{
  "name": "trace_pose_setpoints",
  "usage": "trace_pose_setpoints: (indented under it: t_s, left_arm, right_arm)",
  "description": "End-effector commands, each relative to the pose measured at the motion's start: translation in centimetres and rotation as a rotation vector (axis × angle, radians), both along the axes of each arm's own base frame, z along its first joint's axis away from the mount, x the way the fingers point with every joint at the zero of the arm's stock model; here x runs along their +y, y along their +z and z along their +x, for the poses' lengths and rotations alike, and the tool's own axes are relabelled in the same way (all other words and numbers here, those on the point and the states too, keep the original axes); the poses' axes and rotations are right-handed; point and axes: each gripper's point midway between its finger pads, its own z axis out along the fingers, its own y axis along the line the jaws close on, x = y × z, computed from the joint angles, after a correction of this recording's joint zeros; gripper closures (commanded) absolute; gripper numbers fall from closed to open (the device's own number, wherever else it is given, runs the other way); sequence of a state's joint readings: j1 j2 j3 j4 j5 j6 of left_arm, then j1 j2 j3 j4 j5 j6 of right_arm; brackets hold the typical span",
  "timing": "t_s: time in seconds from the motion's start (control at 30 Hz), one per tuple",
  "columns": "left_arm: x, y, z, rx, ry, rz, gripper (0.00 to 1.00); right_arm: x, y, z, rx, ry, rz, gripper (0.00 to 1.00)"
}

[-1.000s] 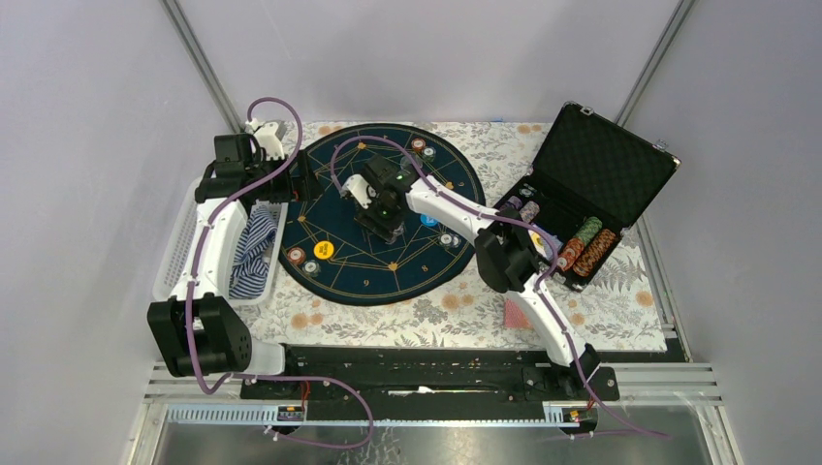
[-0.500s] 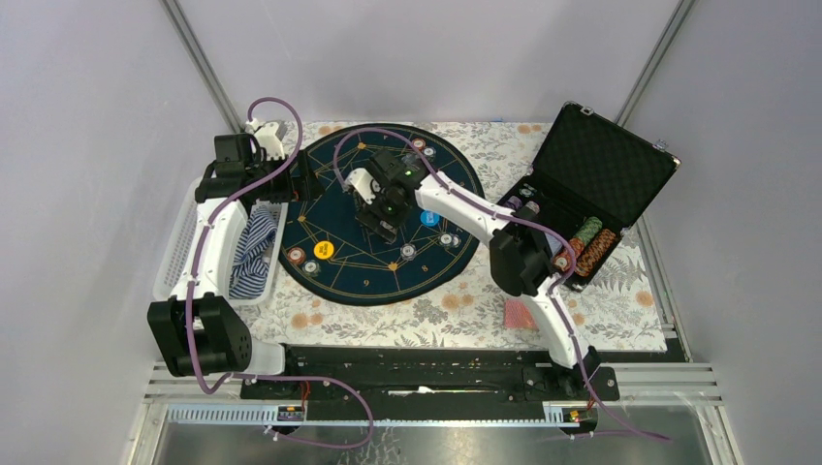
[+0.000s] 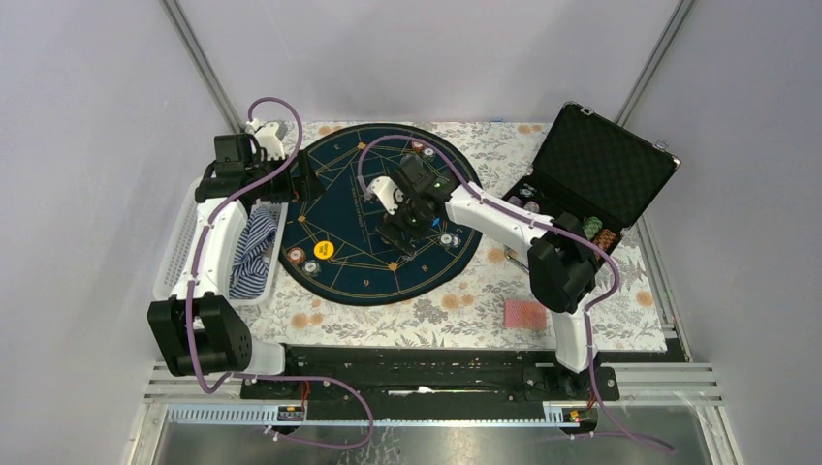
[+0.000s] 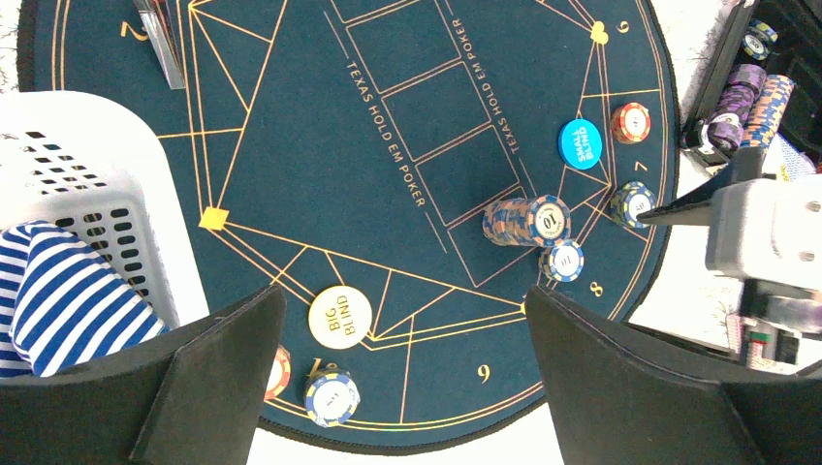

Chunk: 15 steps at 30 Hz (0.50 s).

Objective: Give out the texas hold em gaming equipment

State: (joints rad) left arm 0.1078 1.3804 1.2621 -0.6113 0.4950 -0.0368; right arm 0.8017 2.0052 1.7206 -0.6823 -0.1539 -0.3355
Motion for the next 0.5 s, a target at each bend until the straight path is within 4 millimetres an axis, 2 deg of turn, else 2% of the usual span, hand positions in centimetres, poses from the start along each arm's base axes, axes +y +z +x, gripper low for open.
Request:
trace_pose_setpoints:
  t_s: [0.0, 0.2, 0.47]
  left_arm:
    - [-0.2, 2.4, 1.0, -0.074, -0.010, -0.018, 0.01]
    - [0.0, 2.7, 1.0, -0.081, -0.006, -0.009, 0.01]
    - [-0.1, 2.3, 0.9, -0.072, -0.006, -0.013, 0.01]
  right_arm:
    - [0.8, -0.5, 1.0, 0.014, -0.039, 0.076, 0.06]
    - [0.8, -3.5, 1.4, 0.045, -0.051, 0.065, 0.07]
    - [0.6, -6.2, 1.5, 0.060, -0.051, 0.031, 0.13]
